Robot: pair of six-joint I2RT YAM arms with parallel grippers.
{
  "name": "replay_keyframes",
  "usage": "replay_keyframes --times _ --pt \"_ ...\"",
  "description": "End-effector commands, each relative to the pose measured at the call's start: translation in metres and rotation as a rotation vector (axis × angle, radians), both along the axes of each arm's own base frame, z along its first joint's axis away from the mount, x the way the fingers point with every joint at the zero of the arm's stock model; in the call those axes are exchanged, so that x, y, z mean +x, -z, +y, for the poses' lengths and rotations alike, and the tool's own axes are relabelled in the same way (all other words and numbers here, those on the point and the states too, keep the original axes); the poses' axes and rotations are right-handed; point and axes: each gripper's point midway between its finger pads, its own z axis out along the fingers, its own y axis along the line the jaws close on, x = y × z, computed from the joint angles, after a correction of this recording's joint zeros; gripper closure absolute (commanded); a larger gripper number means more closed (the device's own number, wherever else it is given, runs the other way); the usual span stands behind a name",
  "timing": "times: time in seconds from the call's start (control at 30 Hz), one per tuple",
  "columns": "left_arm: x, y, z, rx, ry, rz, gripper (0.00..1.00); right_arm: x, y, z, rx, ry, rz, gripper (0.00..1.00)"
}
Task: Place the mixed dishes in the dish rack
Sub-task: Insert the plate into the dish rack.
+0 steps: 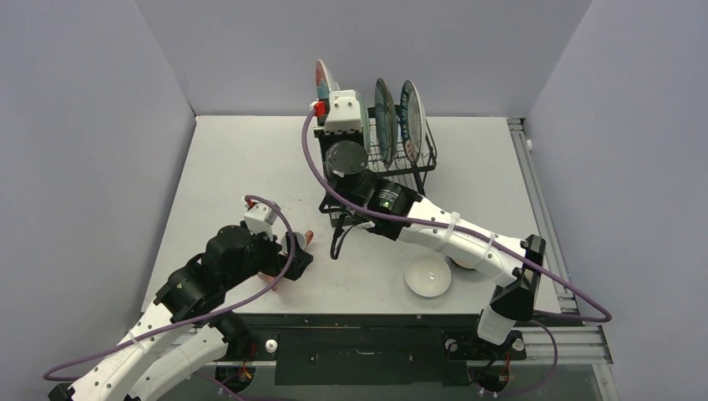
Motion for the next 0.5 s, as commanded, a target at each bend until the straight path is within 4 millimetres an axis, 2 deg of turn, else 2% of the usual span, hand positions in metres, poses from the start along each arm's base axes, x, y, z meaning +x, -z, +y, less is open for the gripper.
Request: replay_keyframes --times 0.0,0.2,0.47 --pt "0.006 -0.015 -0.005 -0.037 0.009 -0.059 0.04 -0.007 -0.070 -0.023 0.194 0.072 -0.132 1.00" --pt "0.006 -0.015 -0.005 -0.036 0.010 -0.056 0.04 0.003 -0.063 -0.016 0.151 0.090 -0.130 1.00" --pt "0.006 -0.015 -0.004 -0.035 0.007 -0.057 0.04 0.026 -0.053 -0.019 0.159 0.094 -0.112 1.00"
